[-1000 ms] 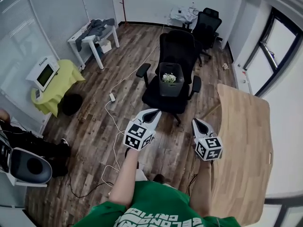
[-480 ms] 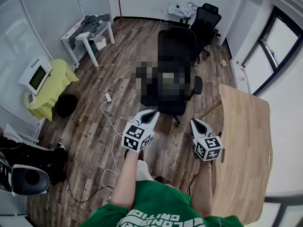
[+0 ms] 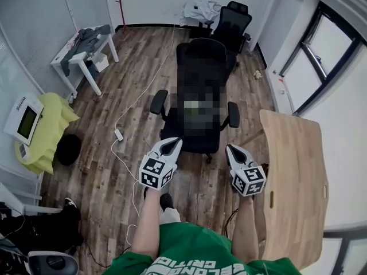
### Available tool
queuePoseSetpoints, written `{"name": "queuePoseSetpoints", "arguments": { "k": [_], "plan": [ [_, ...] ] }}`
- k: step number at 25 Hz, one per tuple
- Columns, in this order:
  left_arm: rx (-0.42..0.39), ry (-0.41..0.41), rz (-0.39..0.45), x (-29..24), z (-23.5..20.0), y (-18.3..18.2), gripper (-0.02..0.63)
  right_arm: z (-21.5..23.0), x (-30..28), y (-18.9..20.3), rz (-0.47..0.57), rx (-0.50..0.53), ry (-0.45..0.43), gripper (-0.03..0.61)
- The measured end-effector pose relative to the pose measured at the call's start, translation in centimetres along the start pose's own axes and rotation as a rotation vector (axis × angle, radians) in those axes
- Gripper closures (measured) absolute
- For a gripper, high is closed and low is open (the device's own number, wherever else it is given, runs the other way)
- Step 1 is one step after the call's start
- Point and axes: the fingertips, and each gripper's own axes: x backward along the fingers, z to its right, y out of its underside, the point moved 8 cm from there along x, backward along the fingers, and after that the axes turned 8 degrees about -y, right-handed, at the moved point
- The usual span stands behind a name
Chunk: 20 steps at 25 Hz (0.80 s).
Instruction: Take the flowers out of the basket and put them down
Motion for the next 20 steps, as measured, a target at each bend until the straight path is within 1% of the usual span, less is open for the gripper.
{"name": "queuePoseSetpoints", "arguments": {
  "k": [5,11,20],
  "plan": [
    [0.005,0.028,-0.001,-2.9,-4.0,-0.7,0.598,0.9,-4.3,-1.3,-0.022,0.004,0.017,0.572],
    [0.018,0.055,-0.001,-4.0,-8.9,-1.0,0.598,0.5,-8.8,-2.3,-0.036,0.002,0.038,0.572],
    [0.040,0.088,0.009,-4.6,-13.3,-1.0,0.598,-1.2,-12.5,-2.4,-0.065,0.014,0.067,0.572]
  ]
}}
